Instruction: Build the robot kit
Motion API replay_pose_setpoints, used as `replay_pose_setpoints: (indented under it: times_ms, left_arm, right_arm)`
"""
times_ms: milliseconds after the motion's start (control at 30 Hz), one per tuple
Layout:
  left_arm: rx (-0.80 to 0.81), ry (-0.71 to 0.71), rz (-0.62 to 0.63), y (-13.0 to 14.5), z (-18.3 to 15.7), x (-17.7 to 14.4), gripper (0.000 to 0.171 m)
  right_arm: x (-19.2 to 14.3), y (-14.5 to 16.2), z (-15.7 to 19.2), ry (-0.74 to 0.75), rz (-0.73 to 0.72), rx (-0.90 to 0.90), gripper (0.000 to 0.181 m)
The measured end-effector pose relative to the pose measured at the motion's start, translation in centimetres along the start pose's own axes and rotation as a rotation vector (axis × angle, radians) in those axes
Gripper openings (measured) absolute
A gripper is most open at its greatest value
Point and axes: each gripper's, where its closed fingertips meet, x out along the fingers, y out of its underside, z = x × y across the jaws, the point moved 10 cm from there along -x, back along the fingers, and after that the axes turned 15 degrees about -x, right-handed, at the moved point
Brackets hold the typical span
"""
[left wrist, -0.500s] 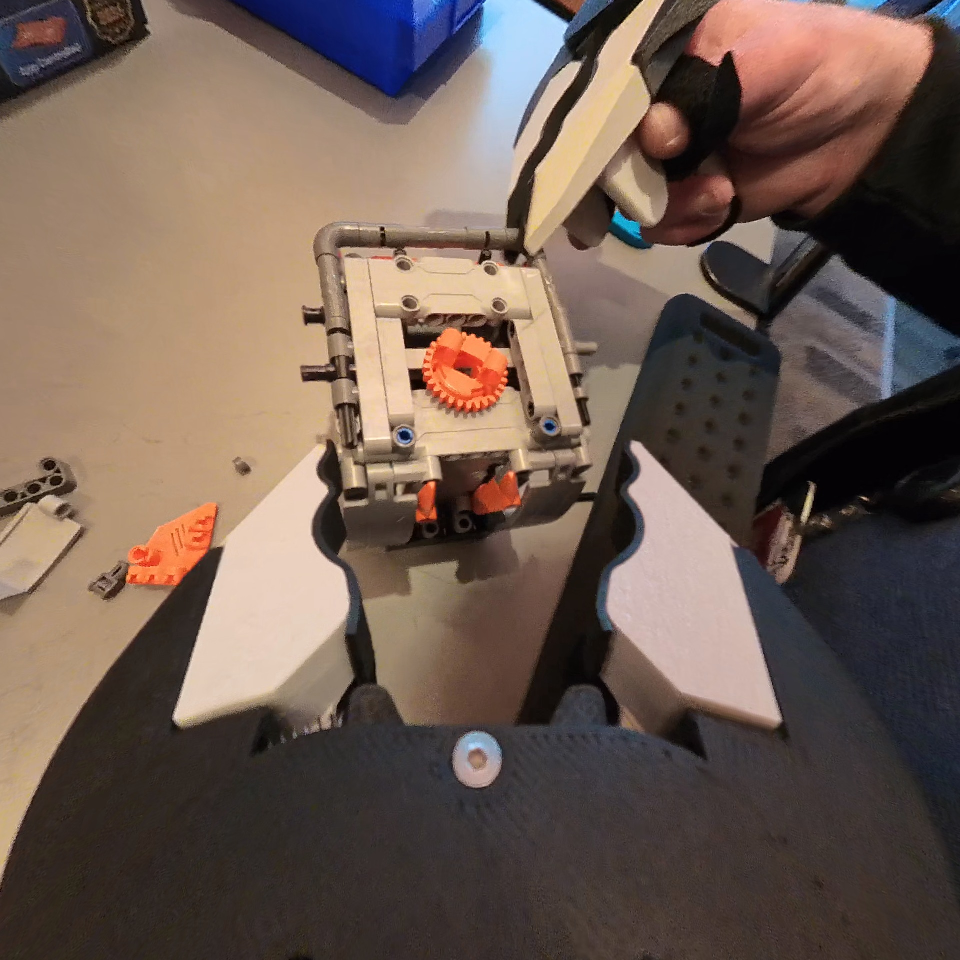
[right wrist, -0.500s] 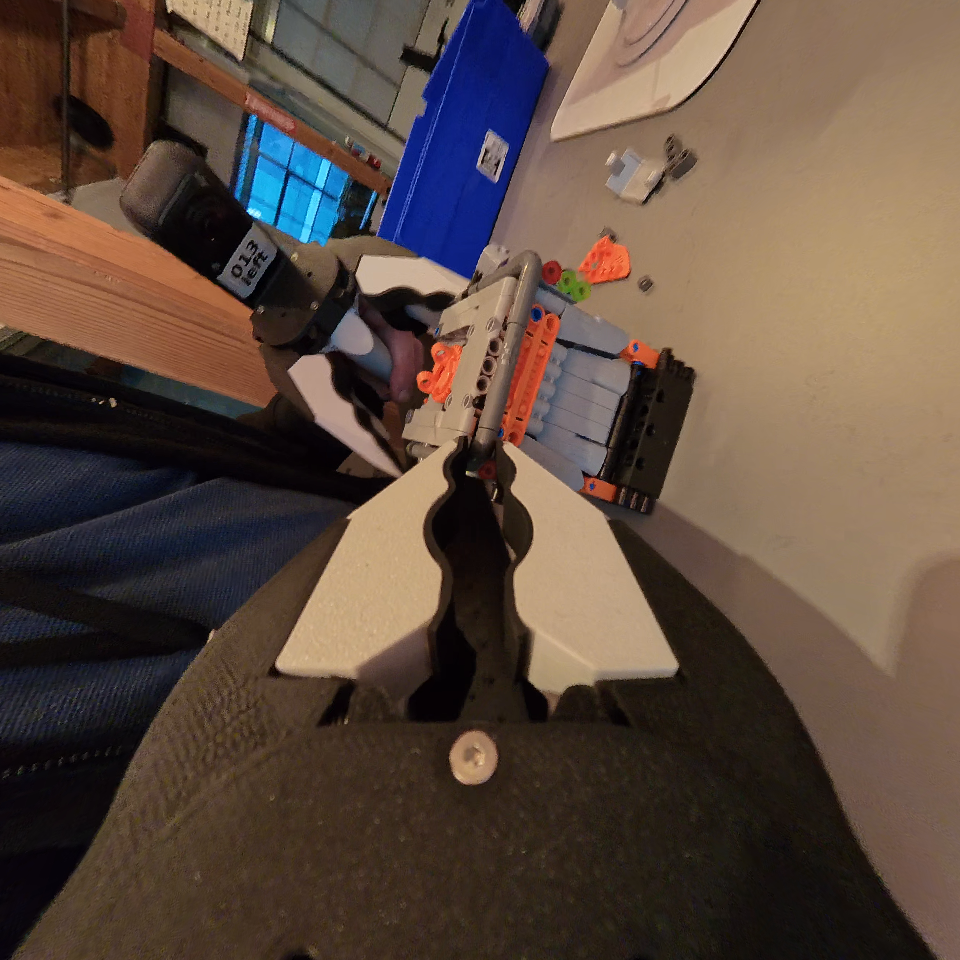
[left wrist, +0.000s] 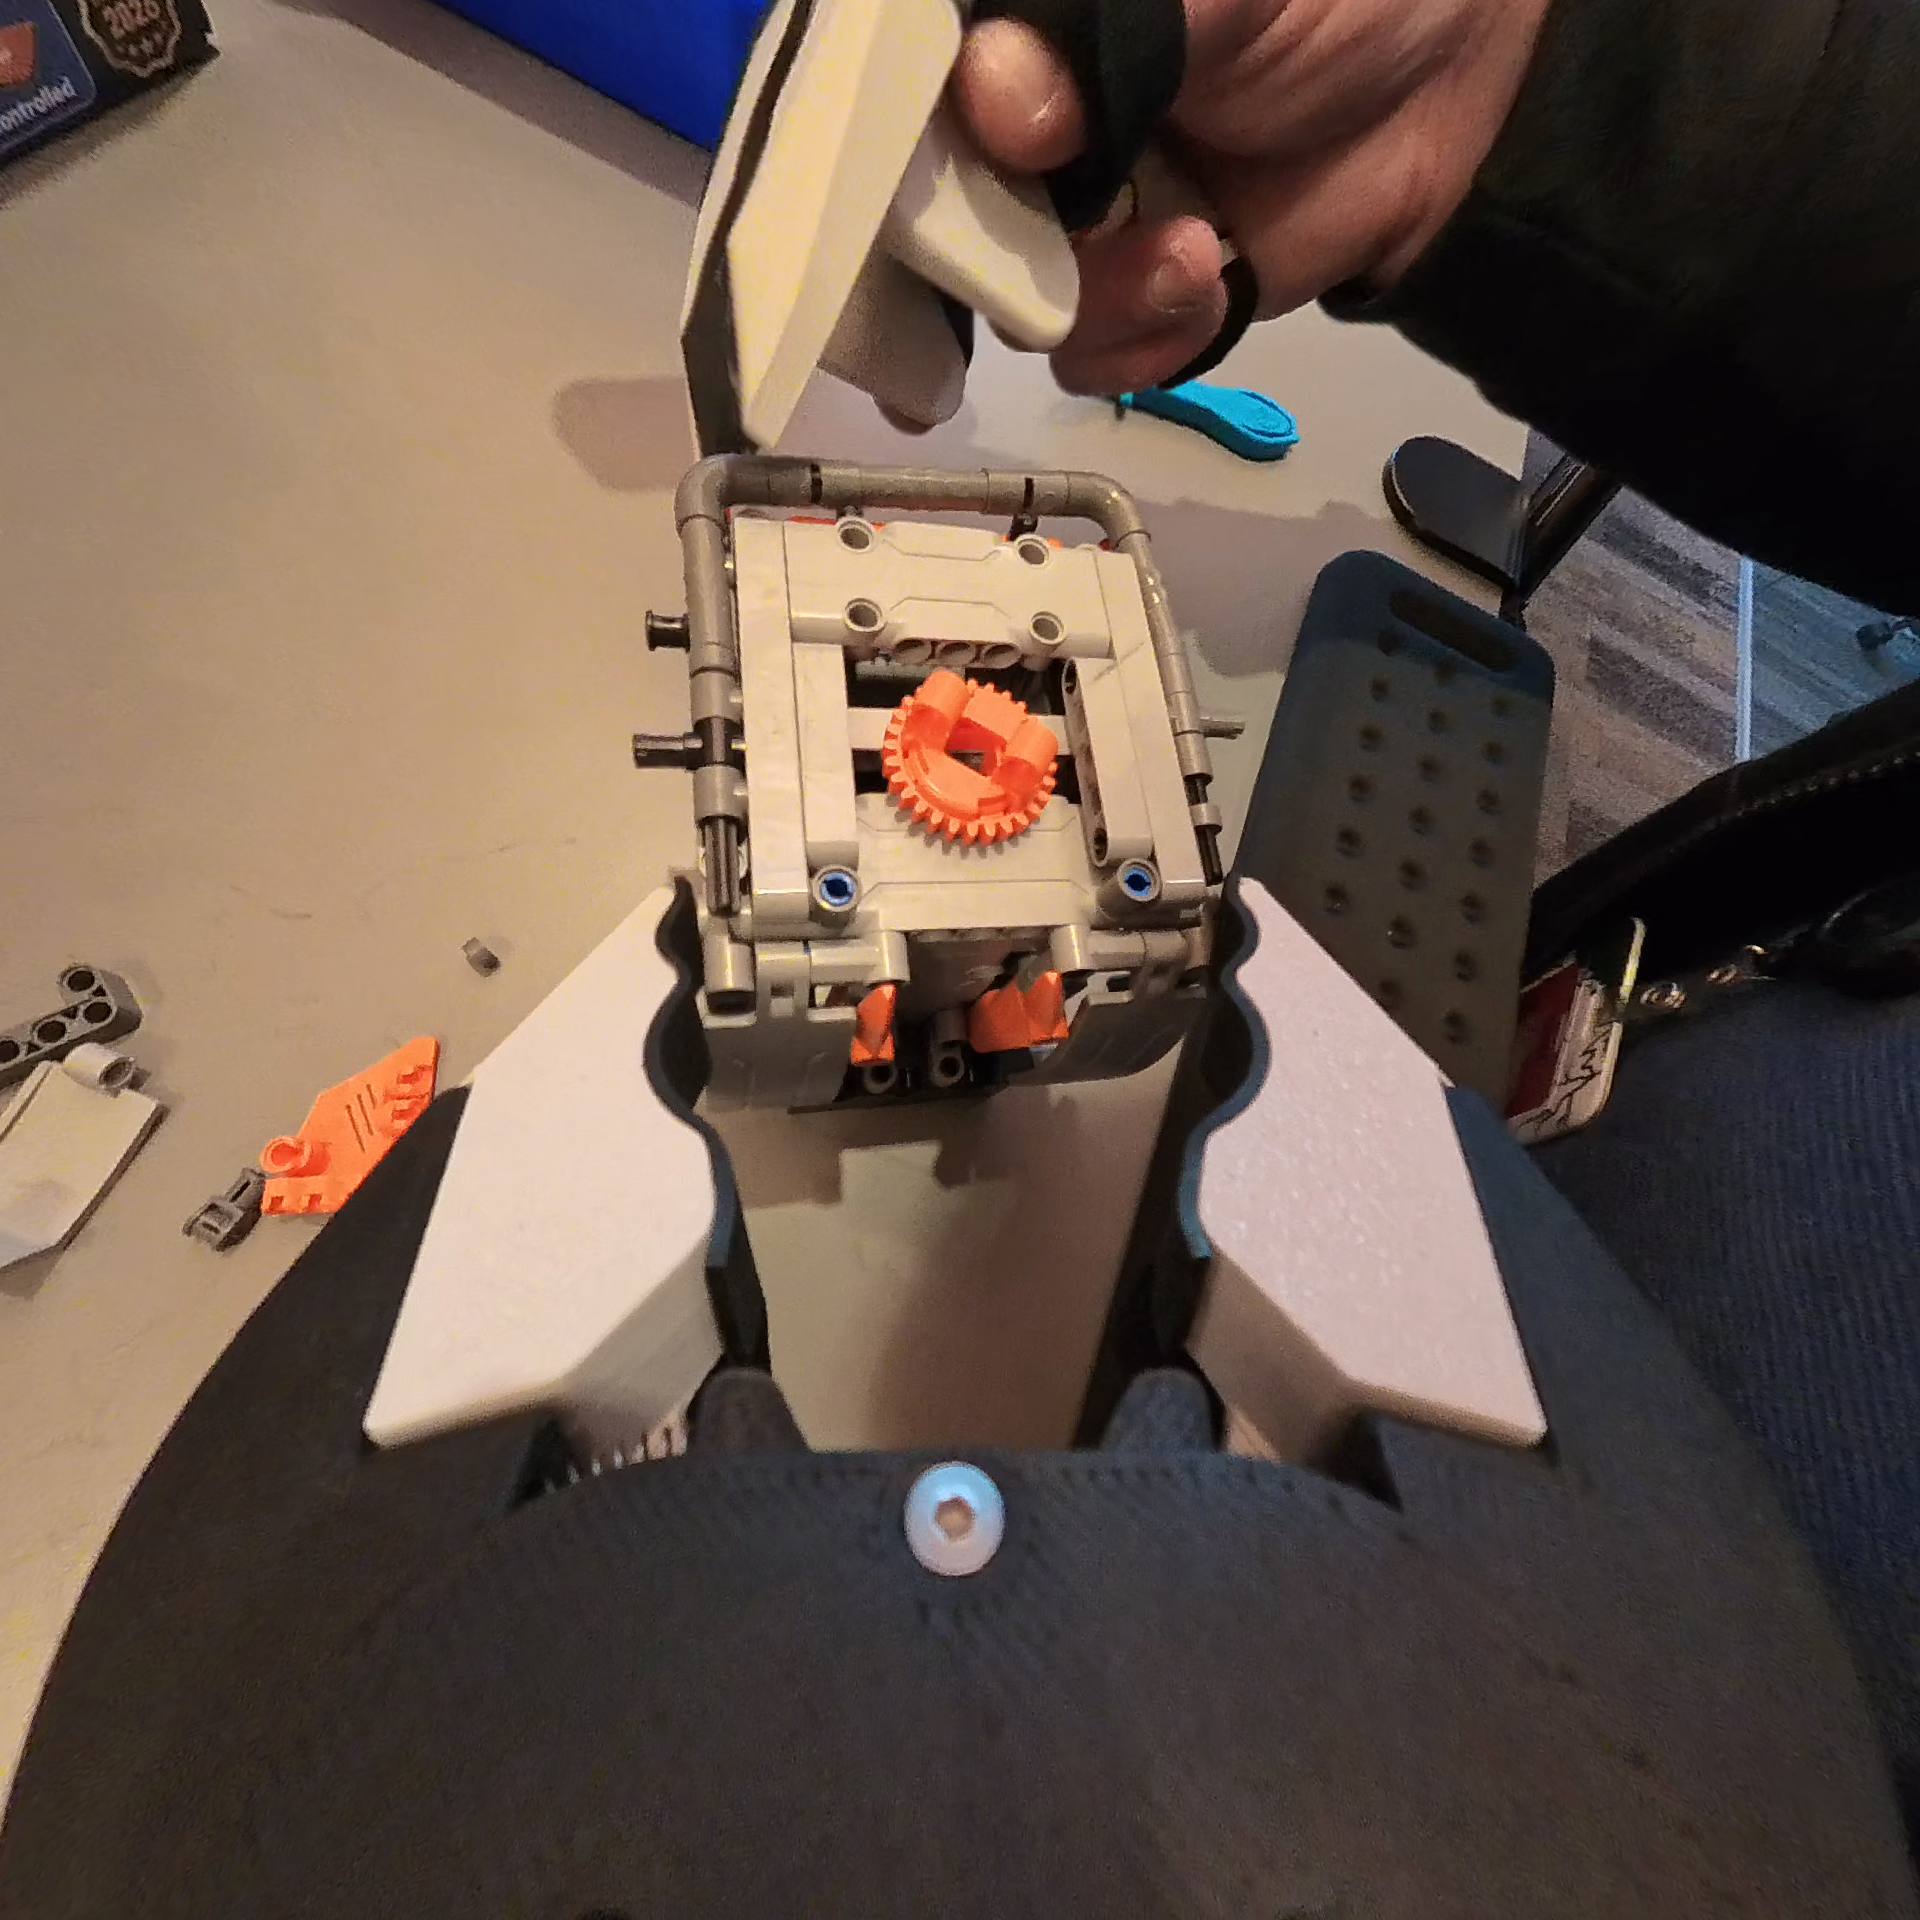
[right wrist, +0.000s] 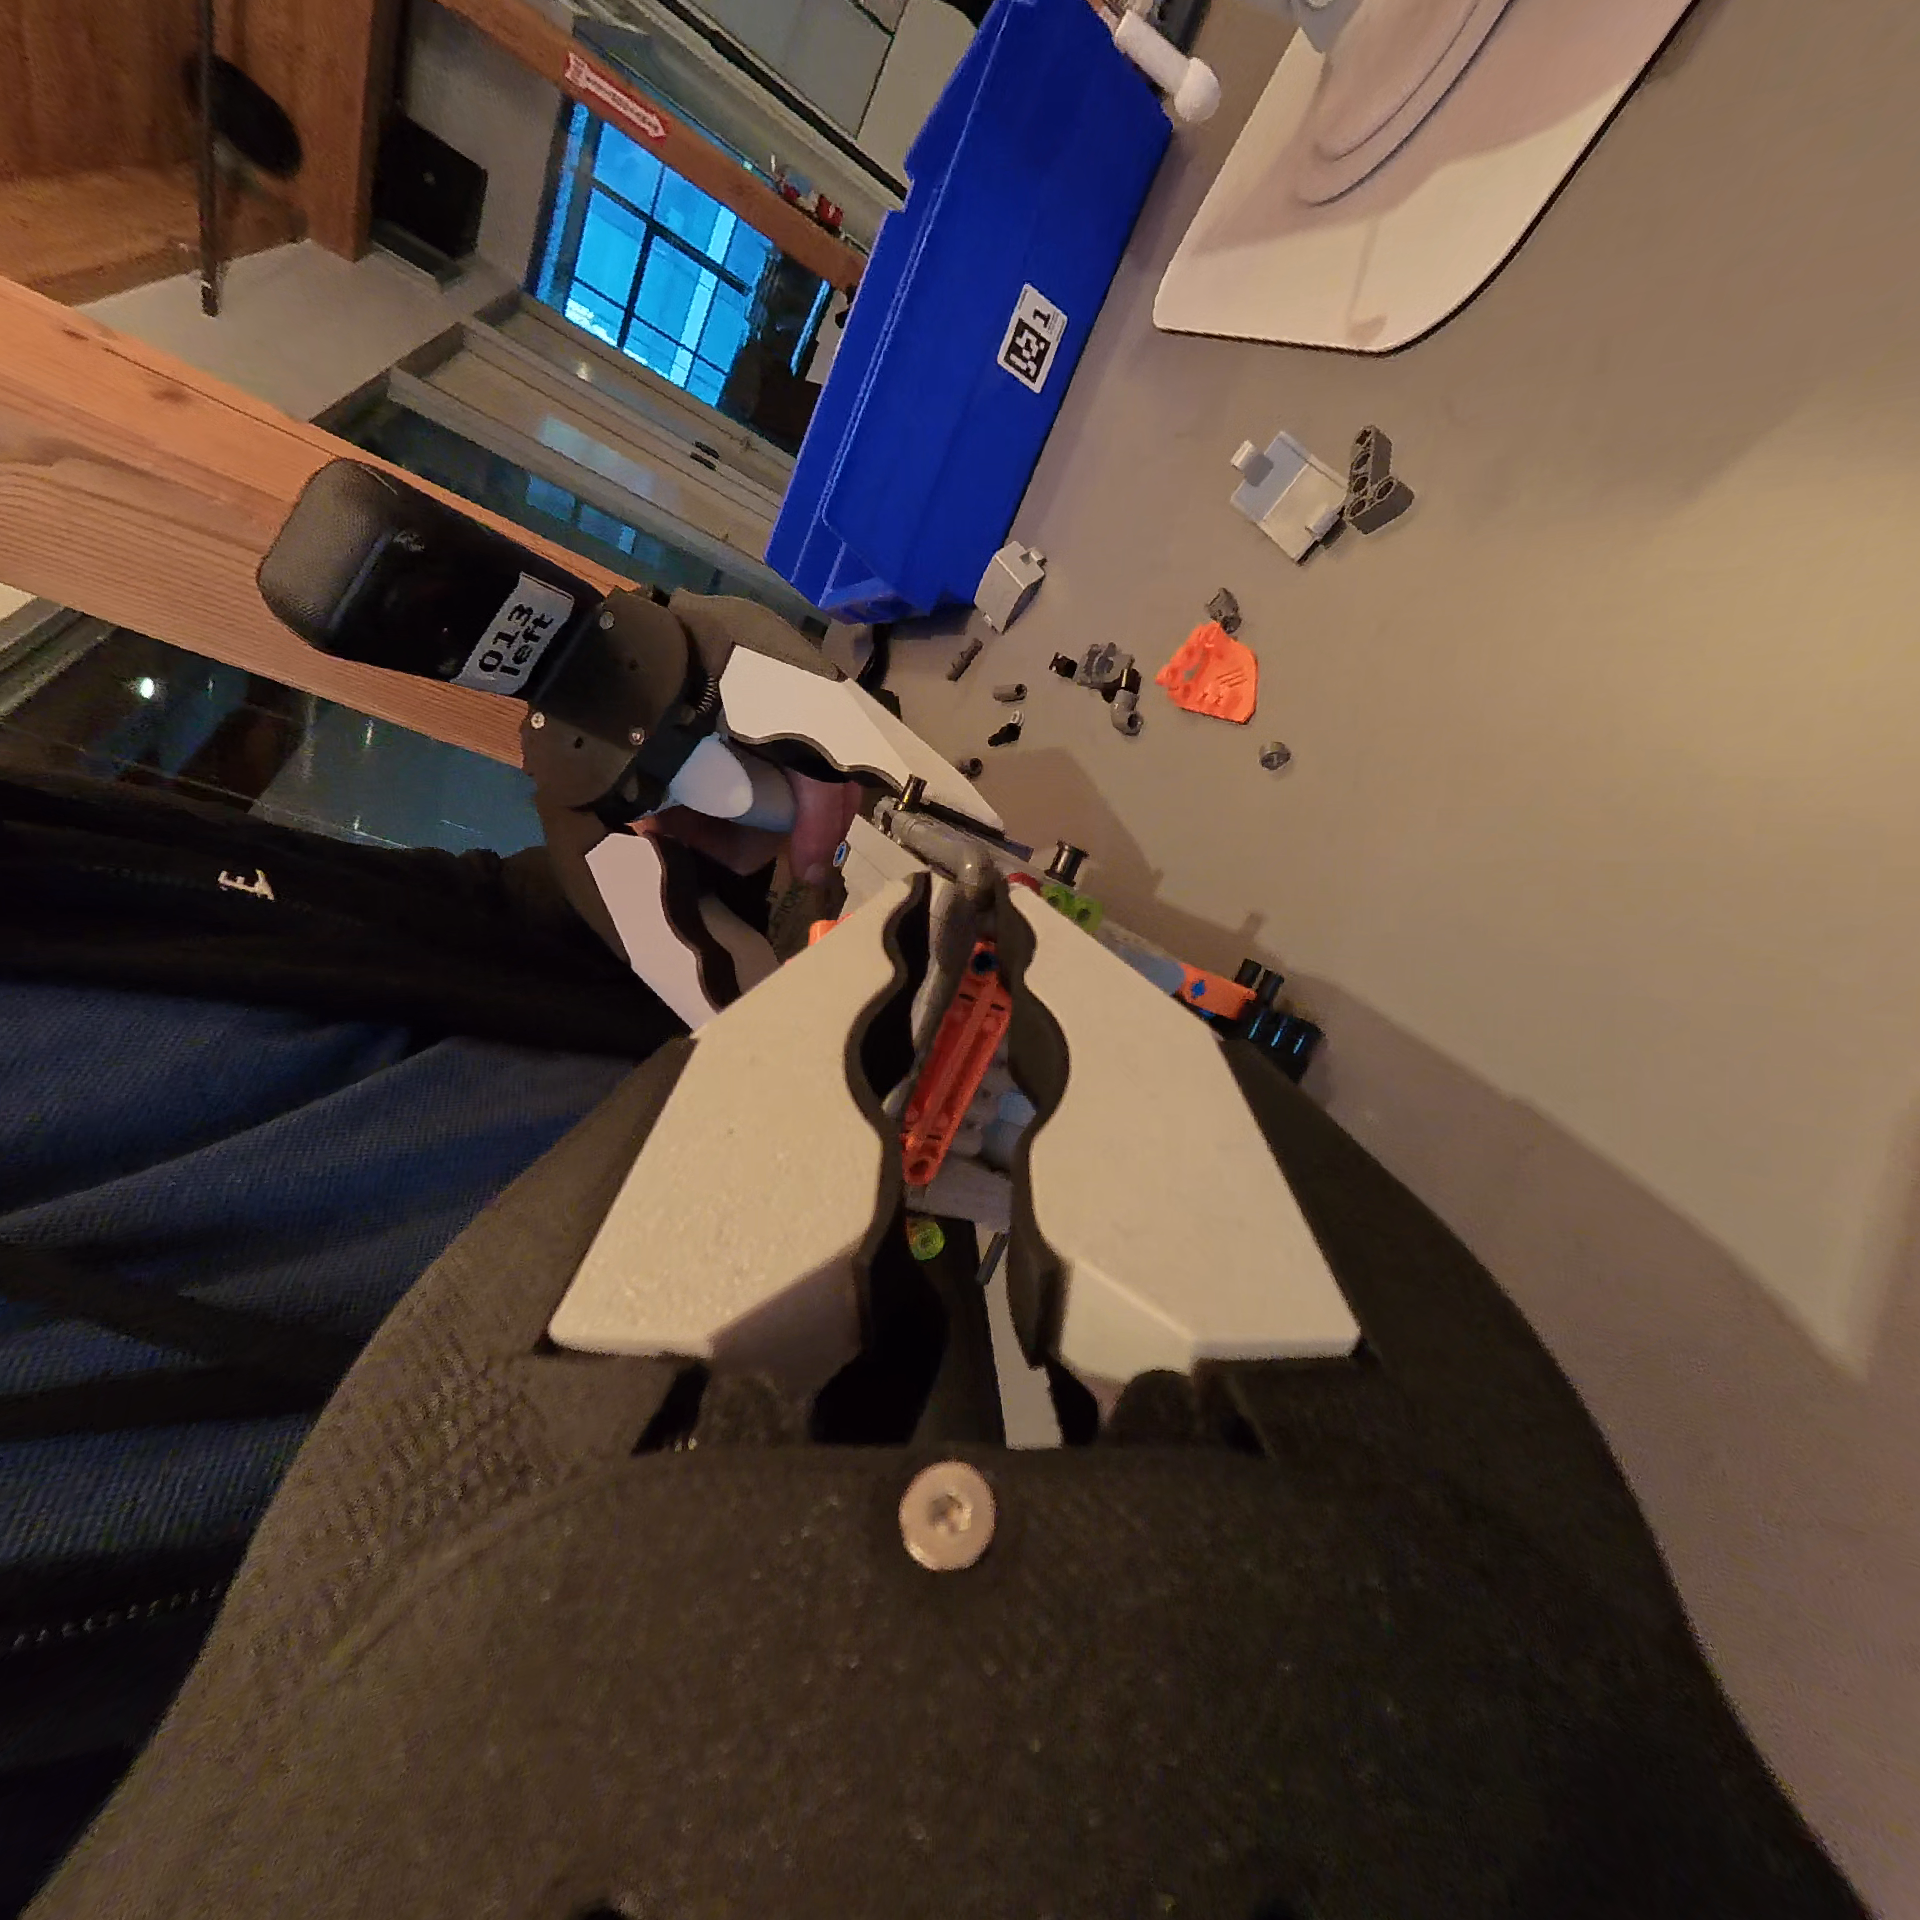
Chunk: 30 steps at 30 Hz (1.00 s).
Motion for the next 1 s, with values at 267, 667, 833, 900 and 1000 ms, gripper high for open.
replay_pose_setpoints:
  times_ms: [267, 667, 833, 900, 1000]
  left_arm:
    - [0.003, 0.005, -0.010, 0.1, 0.0, 0.0, 0.096]
    - [0.073, -0.094, -0.016, -0.2, -0.6, -0.4, 0.095]
    - [0.141, -0.144, -0.010, -0.5, -1.1, -0.6, 0.093]
    - [0.184, -0.173, 0.002, -0.7, -1.4, -0.8, 0.091]
    - [0.217, -0.191, 0.025, -0.9, -1.7, -0.7, 0.092]
  right_arm:
    - [-0.1, 0.1, -0.2, 0.017, -0.012, -0.010, 0.002]
    - [-1.1, 1.3, 0.2, 0.072, -0.117, 0.012, 0.003]
    - [-1.1, 1.5, 0.4, 0.086, -0.109, 0.005, 0.006]
    - [-0.9, 1.5, 0.5, 0.086, -0.106, 0.004, 0.005]
    - [-1.0, 1.6, 0.5, 0.080, -0.108, 0.005, 0.006]
